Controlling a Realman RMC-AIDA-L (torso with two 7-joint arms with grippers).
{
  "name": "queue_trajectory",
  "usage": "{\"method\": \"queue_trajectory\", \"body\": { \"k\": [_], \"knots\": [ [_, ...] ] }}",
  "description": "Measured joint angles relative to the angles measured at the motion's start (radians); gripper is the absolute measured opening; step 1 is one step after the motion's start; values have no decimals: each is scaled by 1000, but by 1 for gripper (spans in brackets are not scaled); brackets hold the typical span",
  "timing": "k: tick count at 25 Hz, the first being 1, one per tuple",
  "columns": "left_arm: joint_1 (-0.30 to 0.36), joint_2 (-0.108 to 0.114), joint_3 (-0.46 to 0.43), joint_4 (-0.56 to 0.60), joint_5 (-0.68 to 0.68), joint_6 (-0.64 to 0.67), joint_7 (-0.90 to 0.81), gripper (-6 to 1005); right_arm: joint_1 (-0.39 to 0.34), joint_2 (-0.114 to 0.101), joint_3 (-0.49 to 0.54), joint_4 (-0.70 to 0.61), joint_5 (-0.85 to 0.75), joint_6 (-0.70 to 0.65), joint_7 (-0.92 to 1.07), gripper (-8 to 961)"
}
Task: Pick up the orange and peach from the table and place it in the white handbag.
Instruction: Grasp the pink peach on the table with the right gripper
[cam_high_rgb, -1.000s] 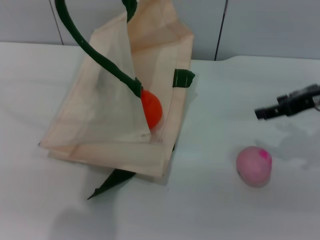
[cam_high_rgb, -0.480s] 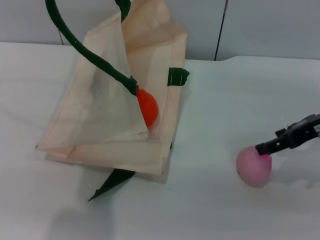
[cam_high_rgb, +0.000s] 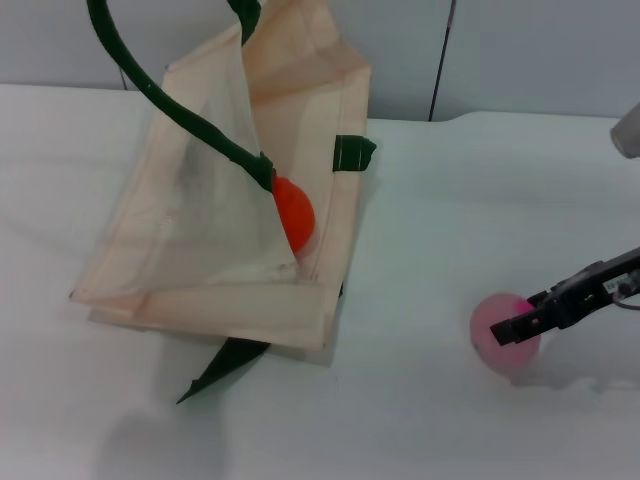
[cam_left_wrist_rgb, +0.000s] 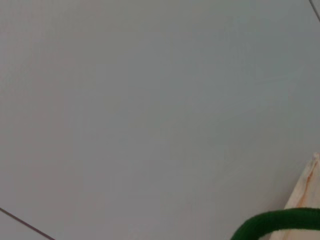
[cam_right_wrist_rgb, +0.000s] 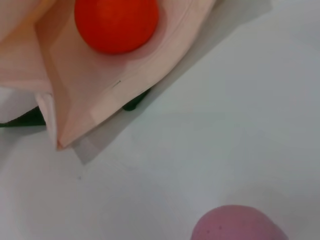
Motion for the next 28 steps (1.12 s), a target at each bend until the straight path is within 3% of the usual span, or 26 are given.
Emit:
{"method": "queue_trajectory", "body": {
  "k": [9,16,28],
  "knots": [
    [-4,0,2,-1,1,0,-2,129,13,0,0,21,4,-32,-3,848],
    [-7,0,1,0,1,0,-2,133,76,-2,0,155,0,-97,-39,841],
    [-8,0,2,0,0,0,-2,140,97,-4,-2,173,-30,-110,-35,829]
  ]
}}
